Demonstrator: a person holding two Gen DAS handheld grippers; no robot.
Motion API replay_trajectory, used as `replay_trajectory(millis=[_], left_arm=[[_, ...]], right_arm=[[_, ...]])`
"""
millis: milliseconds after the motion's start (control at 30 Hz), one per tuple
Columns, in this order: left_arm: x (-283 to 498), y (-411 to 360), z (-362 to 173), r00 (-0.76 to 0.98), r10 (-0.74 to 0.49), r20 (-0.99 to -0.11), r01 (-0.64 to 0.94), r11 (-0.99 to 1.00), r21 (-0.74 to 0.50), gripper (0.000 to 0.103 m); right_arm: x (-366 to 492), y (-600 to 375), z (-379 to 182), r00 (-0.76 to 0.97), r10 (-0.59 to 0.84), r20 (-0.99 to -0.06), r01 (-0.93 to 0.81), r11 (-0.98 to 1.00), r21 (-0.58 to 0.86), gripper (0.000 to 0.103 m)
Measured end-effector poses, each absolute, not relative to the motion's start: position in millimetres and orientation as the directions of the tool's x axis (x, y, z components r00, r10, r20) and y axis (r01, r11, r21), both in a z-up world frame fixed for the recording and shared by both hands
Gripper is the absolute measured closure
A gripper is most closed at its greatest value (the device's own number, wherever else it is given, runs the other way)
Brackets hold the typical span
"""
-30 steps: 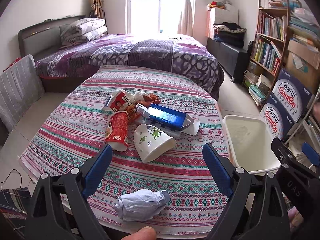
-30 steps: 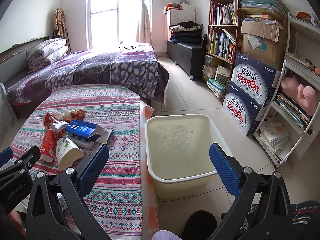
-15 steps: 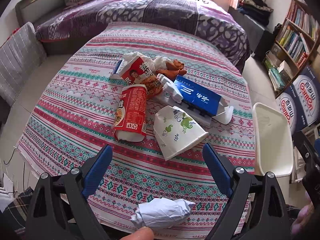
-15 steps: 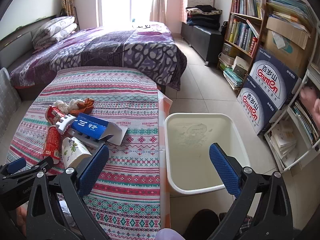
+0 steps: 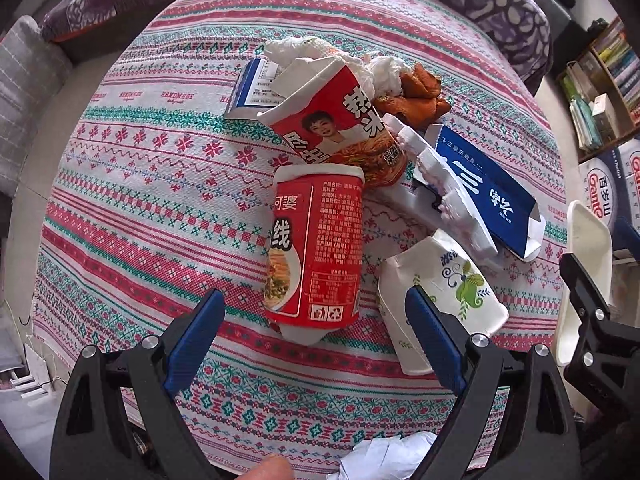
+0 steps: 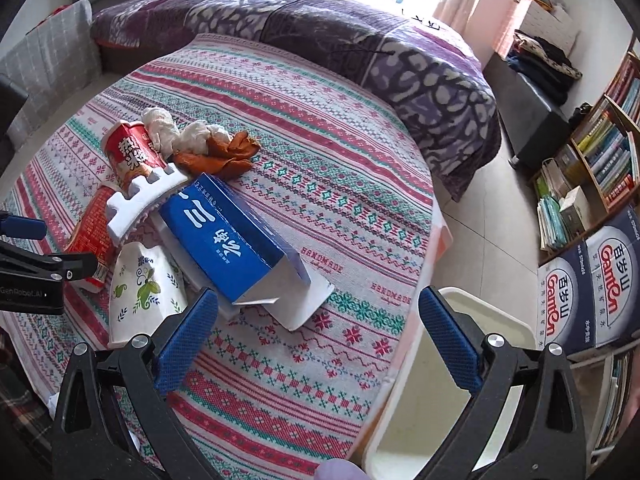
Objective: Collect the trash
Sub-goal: 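Lower the left gripper to the red noodle cup while the right gripper reaches the blue carton, then close the left gripper on the red cup while the right gripper grasps the blue carton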
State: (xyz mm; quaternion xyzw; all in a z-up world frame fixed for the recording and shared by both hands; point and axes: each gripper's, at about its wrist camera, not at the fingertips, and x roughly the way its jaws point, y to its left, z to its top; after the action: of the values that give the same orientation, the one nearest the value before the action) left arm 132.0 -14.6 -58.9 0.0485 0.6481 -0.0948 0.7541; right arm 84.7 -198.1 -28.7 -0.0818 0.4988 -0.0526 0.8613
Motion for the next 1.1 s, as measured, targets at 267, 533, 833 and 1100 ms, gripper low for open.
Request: replay_trajectory(millis=[267, 533, 833, 1100], left_arm=[[149, -8, -91, 0.023, -0.096, -0.995, 0.141, 0.986, -0.092, 0.014], [154, -5, -96, -0.009, -0.098, -0.995, 0.158, 0.983, -0.098, 0.026], [153, 5, -80, 0.061, -0.125, -0.990, 0.165, 0.980, -0.114, 0.052], [168, 12, -48, 0.160, -0.161, -0.974, 0.145, 0.980, -0.138, 0.053]], right_arm=[[128, -180, -58, 0.451, -0.086, -0.889, -0.083, 0.987, -0.138, 0.007], [150, -153, -83, 0.365, -0.052, -0.930, -0.161, 0.980, -0.118, 0.006], [150, -157, -66, 0.423, 0.020, -0.906, -0.090, 0.996, -0.020, 0.024], [150, -178, -52, 0.454, -0.006, -0.891, 0.000, 1.000, -0.007, 0.059]])
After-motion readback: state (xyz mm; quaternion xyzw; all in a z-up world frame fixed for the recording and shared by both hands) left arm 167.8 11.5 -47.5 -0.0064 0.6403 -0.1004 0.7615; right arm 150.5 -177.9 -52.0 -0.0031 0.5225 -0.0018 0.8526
